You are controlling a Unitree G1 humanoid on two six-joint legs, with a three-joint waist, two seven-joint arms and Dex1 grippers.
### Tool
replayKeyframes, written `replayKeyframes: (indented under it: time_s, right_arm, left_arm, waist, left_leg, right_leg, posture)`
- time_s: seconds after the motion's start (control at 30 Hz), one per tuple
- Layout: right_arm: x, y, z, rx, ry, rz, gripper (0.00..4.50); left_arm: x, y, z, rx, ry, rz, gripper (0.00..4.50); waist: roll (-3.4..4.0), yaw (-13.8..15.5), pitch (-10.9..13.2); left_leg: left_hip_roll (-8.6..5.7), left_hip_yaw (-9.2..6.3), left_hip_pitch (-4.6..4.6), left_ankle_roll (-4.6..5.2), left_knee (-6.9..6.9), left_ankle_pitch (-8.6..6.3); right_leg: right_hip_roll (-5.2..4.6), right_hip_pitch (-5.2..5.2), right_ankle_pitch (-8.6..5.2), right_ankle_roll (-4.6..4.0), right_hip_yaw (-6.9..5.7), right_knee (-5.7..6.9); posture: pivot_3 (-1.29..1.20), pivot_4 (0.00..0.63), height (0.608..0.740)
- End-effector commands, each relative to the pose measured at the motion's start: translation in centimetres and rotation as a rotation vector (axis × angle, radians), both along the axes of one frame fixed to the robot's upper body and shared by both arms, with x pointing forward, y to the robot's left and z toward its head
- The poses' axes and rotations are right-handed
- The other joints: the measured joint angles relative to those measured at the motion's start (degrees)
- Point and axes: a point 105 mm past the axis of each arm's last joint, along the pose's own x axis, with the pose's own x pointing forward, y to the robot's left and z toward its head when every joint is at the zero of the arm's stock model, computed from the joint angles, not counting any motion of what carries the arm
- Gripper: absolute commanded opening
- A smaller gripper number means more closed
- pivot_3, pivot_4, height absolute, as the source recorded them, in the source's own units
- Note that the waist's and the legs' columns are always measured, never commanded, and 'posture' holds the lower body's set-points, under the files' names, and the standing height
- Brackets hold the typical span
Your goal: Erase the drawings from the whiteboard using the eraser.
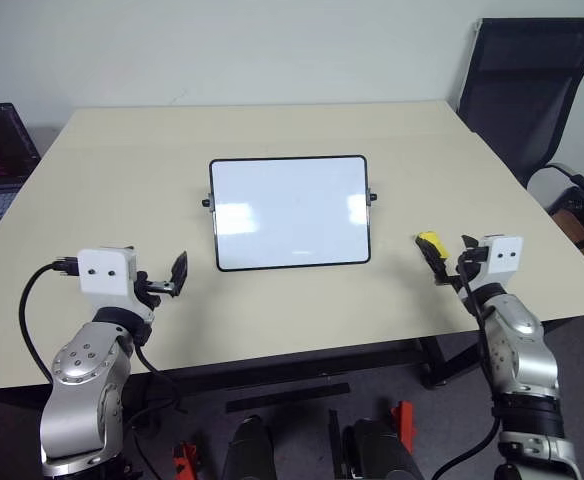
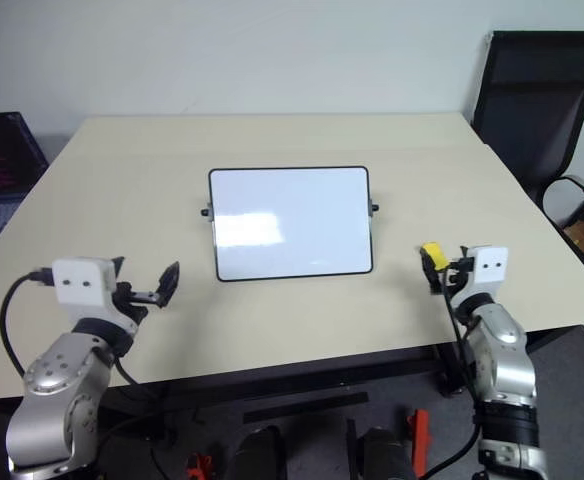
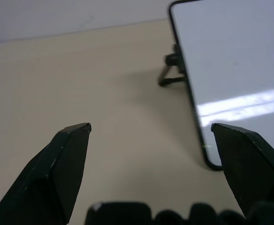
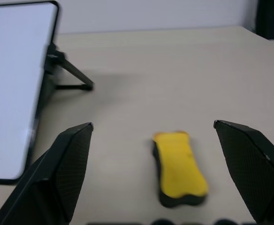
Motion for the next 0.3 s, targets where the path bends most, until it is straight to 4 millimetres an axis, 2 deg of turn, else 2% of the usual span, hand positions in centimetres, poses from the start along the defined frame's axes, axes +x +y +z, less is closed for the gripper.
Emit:
replayKeyframes:
  time_s: [0.03, 0.13, 0.3]
  right_arm:
    - [0.5, -1.5, 2.3, -0.006, -0.079, -0.011, 4.48]
    - [0.5, -1.5, 2.7, -0.028, -0.085, 0.009, 4.48]
    - [-0.2, -0.4, 2.4, -0.079, -0.048, 0.05, 4.48]
  left_arm:
    - [0.2, 1.0, 1.6, 0.046, -0.076, 0.096, 4.5]
    - [0.2, 1.5, 1.0, 0.044, -0.069, 0.145, 4.5]
    - [-0.8, 3.2, -0.4, 0.023, -0.046, 0.227, 4.5]
  waist:
    - [-0.01, -0.1, 0.0]
    - [-0.05, -0.1, 0.0]
    - [-0.06, 0.0, 0.0]
  left_leg:
    - [-0.05, 0.13, 0.0, 0.06, 0.0, 0.01]
    - [-0.23, 0.5, 0.0, 0.17, 0.0, 0.02]
    - [-0.08, 0.55, -0.03, 0.38, -0.35, -0.03]
  right_leg:
    - [0.01, -0.01, 0.02, 0.02, 0.2, -0.02]
    - [0.04, 0.0, 0.55, 0.54, 0.79, 0.03]
    - [0.27, -0.14, 0.38, 0.65, 0.89, 0.33]
  posture:
    - [0.0, 0.15, 0.74]
    - [0.0, 0.15, 0.74]
    - [0.0, 0.15, 0.74]
